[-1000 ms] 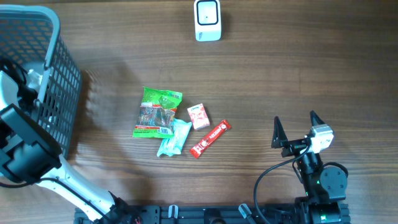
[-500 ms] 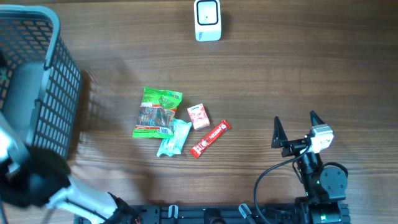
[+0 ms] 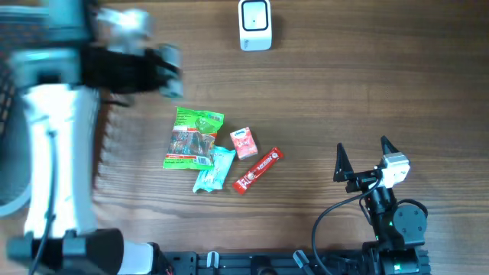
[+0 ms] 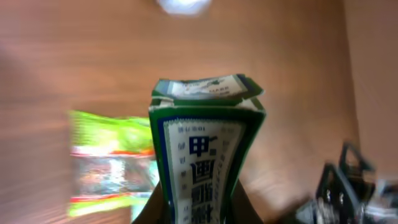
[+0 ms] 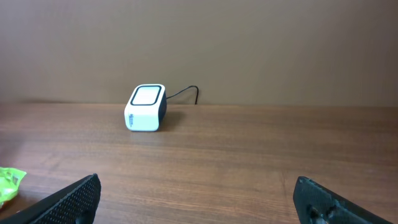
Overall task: Scan the item barcode
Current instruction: 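Lift the green box out and set it right of the Nescafe stick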
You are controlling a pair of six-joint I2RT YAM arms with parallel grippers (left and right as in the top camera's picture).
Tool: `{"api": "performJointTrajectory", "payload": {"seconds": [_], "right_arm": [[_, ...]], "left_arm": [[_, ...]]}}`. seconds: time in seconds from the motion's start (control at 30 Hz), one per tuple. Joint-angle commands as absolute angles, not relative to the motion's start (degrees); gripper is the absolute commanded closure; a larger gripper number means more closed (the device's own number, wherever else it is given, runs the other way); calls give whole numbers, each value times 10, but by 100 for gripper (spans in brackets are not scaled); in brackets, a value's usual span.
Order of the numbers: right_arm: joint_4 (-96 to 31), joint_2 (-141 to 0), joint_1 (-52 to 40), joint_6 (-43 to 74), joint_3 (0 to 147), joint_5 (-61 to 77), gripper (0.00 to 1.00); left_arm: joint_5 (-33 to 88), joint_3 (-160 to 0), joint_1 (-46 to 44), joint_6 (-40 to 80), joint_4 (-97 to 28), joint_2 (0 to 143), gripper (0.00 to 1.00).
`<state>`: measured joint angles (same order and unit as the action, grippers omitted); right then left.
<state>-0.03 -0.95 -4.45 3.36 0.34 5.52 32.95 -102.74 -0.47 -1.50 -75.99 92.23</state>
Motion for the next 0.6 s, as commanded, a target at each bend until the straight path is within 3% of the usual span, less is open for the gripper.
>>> {"api": "performJointTrajectory", "payload": {"seconds": [0.0, 0.1, 0.27, 0.5, 0.53, 0.57], "right_arm": [[2, -8, -43, 31, 3, 49, 0], [2, -8, -43, 30, 3, 49, 0], [2, -8, -43, 30, 3, 49, 0], [2, -8, -43, 30, 3, 49, 0], [2, -8, -43, 30, 3, 49, 0], [2, -8, -43, 31, 3, 49, 0]], "left_arm": [[351, -871, -136, 63, -619, 930, 96], [356, -760, -216, 188, -446, 965, 96], [486, -691, -320, 310, -171, 1089, 95], [490, -691, -357, 330, -109, 1199, 90], [490, -691, -357, 317, -109, 1202, 87], [486, -691, -357, 302, -109, 1204, 73]]}}
